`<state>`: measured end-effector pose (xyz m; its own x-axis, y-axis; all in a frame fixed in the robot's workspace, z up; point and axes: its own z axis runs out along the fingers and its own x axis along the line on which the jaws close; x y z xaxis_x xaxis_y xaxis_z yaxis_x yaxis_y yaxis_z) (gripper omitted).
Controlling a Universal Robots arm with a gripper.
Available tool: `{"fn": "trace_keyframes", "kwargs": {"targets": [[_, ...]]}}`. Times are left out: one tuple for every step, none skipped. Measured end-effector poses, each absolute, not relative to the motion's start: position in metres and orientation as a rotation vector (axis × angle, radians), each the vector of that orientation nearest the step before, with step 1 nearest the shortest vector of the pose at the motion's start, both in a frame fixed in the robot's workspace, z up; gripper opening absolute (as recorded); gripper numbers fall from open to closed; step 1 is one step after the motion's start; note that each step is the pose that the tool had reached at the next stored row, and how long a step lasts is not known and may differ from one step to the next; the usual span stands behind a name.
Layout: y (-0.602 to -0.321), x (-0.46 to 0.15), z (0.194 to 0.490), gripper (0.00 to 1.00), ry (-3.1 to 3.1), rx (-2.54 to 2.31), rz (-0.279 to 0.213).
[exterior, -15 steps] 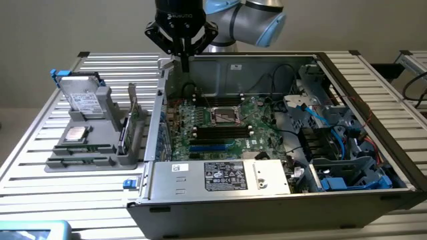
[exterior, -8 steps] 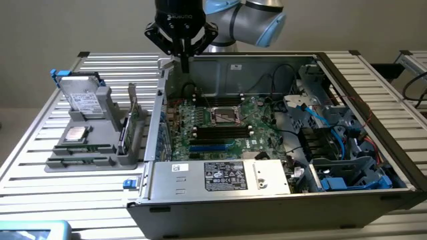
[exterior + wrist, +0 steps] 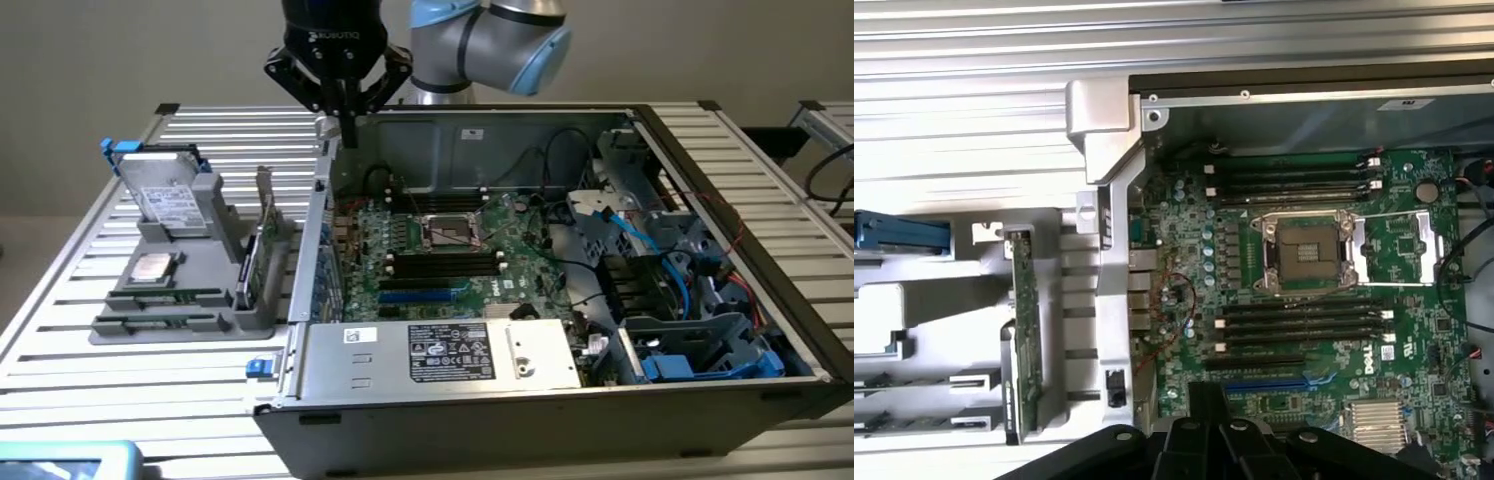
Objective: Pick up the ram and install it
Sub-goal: 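Reach for the ram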
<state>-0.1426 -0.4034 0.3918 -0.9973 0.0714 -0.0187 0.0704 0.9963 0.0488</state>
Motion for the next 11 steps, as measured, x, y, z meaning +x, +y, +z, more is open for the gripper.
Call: {"fn": "trace_keyframes", "kwargs": {"targets": [[-0.403, -0.147, 0.392, 0.11, 3.118, 0.111, 0.075], [-0.403, -0.152, 0.392, 0.11, 3.118, 0.111, 0.075], [-0.404, -0.156, 0.392, 0.11, 3.118, 0.111, 0.075], [-0.404, -0.161, 0.392, 0.11, 3.118, 0.111, 0.075], [-0.404, -0.165, 0.392, 0.11, 3.118, 0.111, 0.075], [-0.404, -0.17, 0.392, 0.11, 3.118, 0.111, 0.075], [-0.404, -0.174, 0.392, 0.11, 3.118, 0.111, 0.075], [-0.404, -0.179, 0.392, 0.11, 3.118, 0.111, 0.076], [-0.404, -0.184, 0.392, 0.11, 3.118, 0.111, 0.076], [-0.404, -0.188, 0.392, 0.11, 3.118, 0.111, 0.076], [-0.404, -0.193, 0.392, 0.11, 3.118, 0.111, 0.076]]}}
